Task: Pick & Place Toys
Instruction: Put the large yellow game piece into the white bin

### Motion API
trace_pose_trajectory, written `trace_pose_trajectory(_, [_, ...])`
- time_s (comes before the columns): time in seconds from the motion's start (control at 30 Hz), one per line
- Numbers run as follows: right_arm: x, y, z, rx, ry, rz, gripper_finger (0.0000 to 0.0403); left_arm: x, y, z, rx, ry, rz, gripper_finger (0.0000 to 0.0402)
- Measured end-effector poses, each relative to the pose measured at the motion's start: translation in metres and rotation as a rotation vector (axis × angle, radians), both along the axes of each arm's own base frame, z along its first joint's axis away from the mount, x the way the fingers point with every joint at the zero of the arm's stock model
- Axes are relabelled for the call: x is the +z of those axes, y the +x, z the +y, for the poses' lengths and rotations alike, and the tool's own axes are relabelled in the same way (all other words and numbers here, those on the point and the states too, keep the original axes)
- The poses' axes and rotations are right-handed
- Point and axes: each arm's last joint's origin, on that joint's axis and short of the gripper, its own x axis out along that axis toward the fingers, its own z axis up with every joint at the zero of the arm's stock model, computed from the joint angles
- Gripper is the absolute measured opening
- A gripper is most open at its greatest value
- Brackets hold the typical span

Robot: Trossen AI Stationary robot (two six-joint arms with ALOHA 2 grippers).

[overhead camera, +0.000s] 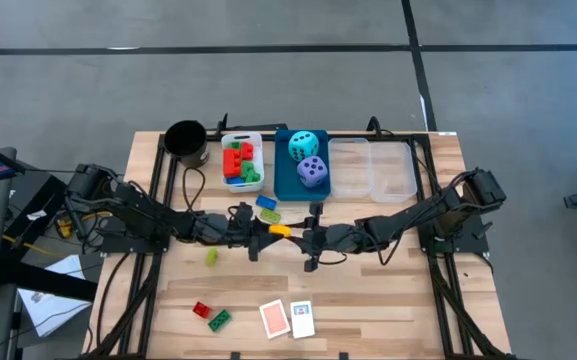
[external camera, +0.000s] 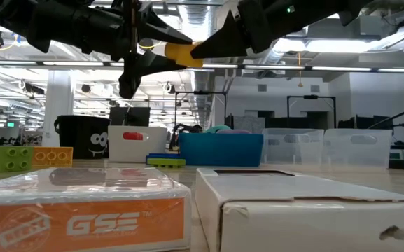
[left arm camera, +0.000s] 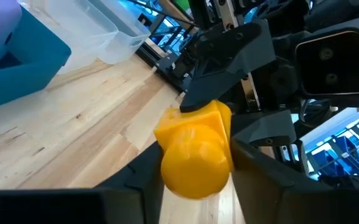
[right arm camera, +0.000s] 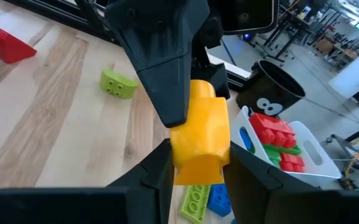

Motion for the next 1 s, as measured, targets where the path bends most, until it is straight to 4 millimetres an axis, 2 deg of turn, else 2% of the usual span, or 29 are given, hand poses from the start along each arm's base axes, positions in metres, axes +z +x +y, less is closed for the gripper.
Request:
trace_pose_trajectory(0.3, [0.0,0.0,0.0,0.004,0.015,-0.002,0.0127,-0.001,0.0,0.0,-0.001,0.02,0.006,0.0142])
trace_pose_trajectory(0.67, [0.003,0.0,0.005,0.017,0.066,-0.025,0.0235,-0.007,-0.002,0.001,0.001,0.096,0.063,0.0133])
trace_pose_trajectory(0.77, [0.003,-0.002,0.006,-0.049,0.033,-0.03,0.0251,-0.007,-0.002,0.001,0.004,0.124,0.071,0.0133])
trace_pose_trajectory(0.87, [0.003,-0.006,0.012,-0.137,-0.022,-0.041,0.0254,-0.007,-0.002,0.003,0.051,0.213,0.093,0.0133])
trace_pose_trajectory(1.0, [0.004,-0.011,0.02,-0.21,-0.098,-0.045,0.0255,-0.009,-0.003,0.015,0.225,0.369,0.167,0.0133])
